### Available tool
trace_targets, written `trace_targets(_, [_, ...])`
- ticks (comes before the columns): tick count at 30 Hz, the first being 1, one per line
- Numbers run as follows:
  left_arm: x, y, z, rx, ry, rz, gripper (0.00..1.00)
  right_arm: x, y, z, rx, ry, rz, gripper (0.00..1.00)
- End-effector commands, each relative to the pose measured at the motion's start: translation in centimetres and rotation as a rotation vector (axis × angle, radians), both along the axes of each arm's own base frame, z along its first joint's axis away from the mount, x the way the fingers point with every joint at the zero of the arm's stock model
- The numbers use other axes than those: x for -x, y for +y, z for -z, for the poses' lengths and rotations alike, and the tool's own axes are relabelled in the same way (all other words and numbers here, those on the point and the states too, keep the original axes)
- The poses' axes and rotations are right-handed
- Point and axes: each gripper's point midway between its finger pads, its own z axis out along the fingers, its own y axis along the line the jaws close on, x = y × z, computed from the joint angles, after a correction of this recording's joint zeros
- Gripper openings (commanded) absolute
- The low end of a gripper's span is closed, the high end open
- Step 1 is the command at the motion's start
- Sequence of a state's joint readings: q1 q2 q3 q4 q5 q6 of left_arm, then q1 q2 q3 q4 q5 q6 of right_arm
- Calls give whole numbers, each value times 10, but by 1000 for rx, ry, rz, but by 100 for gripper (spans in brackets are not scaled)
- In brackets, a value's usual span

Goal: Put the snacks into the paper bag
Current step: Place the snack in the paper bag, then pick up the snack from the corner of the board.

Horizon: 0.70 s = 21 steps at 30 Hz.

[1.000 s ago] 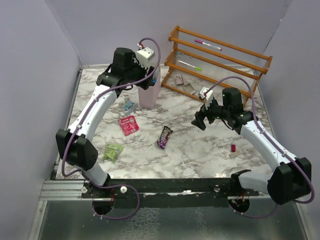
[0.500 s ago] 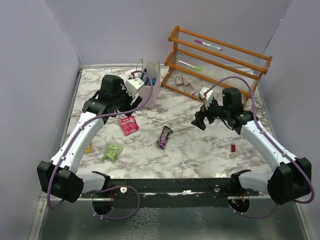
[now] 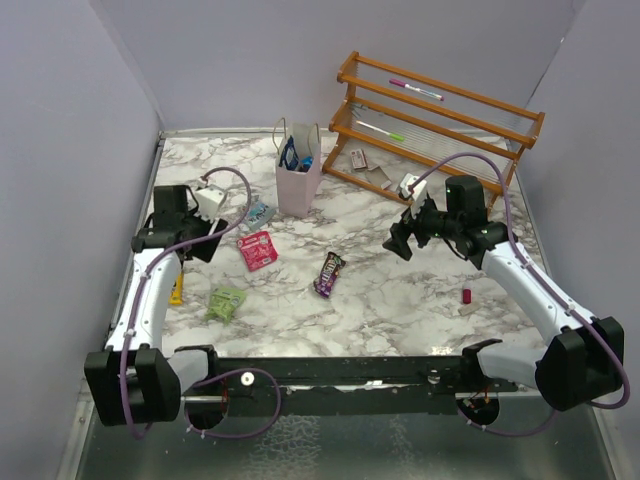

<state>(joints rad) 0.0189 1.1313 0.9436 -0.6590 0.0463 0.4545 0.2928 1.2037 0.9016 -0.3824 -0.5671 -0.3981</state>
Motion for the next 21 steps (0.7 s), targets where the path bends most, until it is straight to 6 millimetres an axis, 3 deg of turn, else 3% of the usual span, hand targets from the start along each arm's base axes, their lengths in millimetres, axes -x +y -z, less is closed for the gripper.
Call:
trace_targets(1, [9,28,9,15,4,-46,76,1,-1,-10,-8,-37,-5,97])
trace_targets(13, [35,90,61,107,118,-170,74,-1,-2,-9,-4,-36,-2,97])
trace_targets(21, [39,99,89,176,186,-177,69,-1,-2,-4,4,-23,2,97])
